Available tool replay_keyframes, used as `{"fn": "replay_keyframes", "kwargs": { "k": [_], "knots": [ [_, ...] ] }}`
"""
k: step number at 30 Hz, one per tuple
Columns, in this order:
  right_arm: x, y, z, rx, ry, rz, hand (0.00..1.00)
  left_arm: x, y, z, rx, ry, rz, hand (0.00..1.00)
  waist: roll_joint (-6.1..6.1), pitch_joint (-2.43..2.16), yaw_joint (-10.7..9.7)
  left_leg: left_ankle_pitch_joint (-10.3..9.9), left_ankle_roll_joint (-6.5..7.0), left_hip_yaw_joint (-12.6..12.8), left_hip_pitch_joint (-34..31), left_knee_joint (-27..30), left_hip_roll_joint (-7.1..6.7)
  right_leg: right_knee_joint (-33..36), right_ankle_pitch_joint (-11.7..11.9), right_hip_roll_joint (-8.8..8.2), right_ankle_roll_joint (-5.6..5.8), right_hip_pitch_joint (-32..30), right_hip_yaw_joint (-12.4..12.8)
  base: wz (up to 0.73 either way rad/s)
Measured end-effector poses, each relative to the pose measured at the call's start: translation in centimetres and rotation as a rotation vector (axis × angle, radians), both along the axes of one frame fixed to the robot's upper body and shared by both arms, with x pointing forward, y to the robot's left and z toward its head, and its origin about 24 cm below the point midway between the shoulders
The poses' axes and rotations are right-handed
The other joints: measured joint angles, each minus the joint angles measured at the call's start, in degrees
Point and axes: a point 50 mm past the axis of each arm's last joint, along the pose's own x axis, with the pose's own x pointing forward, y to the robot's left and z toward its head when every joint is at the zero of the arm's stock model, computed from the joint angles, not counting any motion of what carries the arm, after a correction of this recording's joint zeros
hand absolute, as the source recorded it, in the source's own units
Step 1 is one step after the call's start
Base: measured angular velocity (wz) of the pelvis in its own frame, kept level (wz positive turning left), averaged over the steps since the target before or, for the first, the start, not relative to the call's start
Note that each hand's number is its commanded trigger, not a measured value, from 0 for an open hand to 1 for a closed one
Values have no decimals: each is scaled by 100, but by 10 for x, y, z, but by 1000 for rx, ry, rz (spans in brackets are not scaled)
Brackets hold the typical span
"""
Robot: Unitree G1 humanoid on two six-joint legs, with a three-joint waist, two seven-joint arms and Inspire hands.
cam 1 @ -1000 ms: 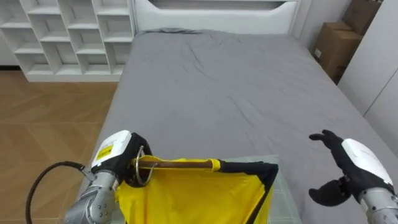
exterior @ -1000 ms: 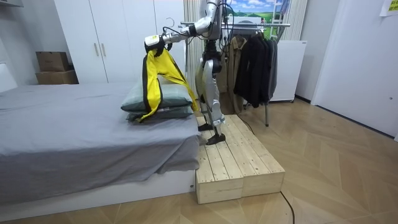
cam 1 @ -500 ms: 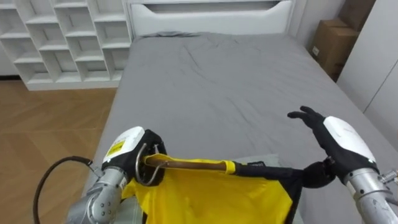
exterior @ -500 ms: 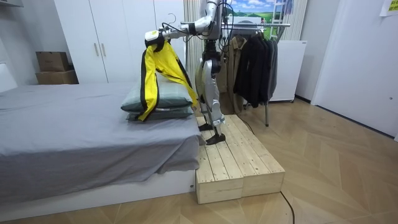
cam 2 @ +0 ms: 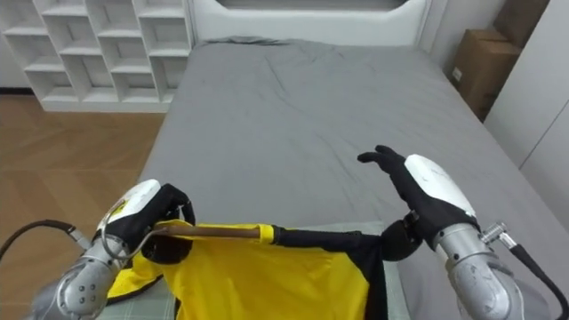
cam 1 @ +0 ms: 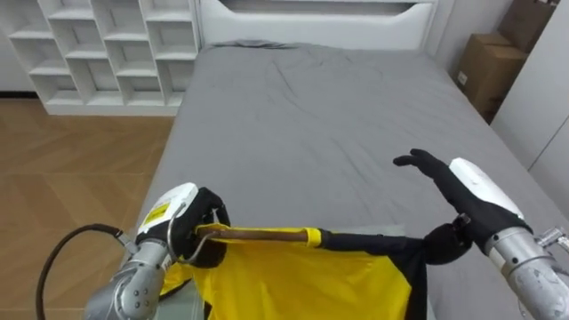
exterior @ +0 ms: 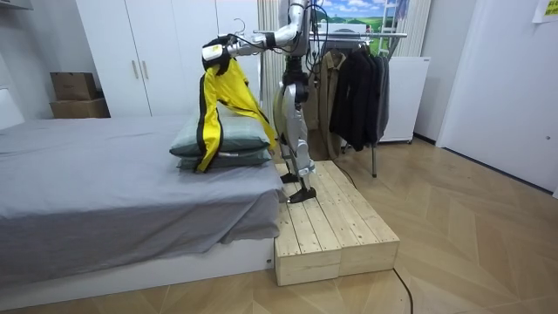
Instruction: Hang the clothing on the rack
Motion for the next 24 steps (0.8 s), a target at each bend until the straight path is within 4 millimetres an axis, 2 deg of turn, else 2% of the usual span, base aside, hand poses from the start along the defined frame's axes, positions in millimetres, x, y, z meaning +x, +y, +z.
{"fn": "replay_keyframes", "kwargs": {
  "k": [6, 10, 15, 24],
  "knots": [
    [1, 1, 0, -45, 32, 22, 0, -1, 1, 0, 38, -1, -3, 100, 4, -2, 3, 0, -1, -69, 56, -15, -1, -49, 2, 5, -1, 90, -42, 3],
    [1, 2, 0, -56, 37, 21, 0, -6, 3, -7, 86, 16, -1, 100, 9, -6, 13, -1, -1, -49, 142, -32, 2, -53, 2, 10, -2, 169, -40, 0],
    [-3, 3, -8, -79, 70, 29, 0, -10, 3, -11, 134, 24, -8, 100, 8, -12, 9, -2, -2, -41, 160, -31, 3, -52, 9, 20, -5, 186, -16, 0],
    [-5, 9, -15, -133, 167, 95, 0, -10, 3, -11, 198, 12, -20, 100, -50, -73, 10, -1, -3, -92, 154, -4, 8, -69, 11, 23, -7, 215, -51, 2]
  ]
}}
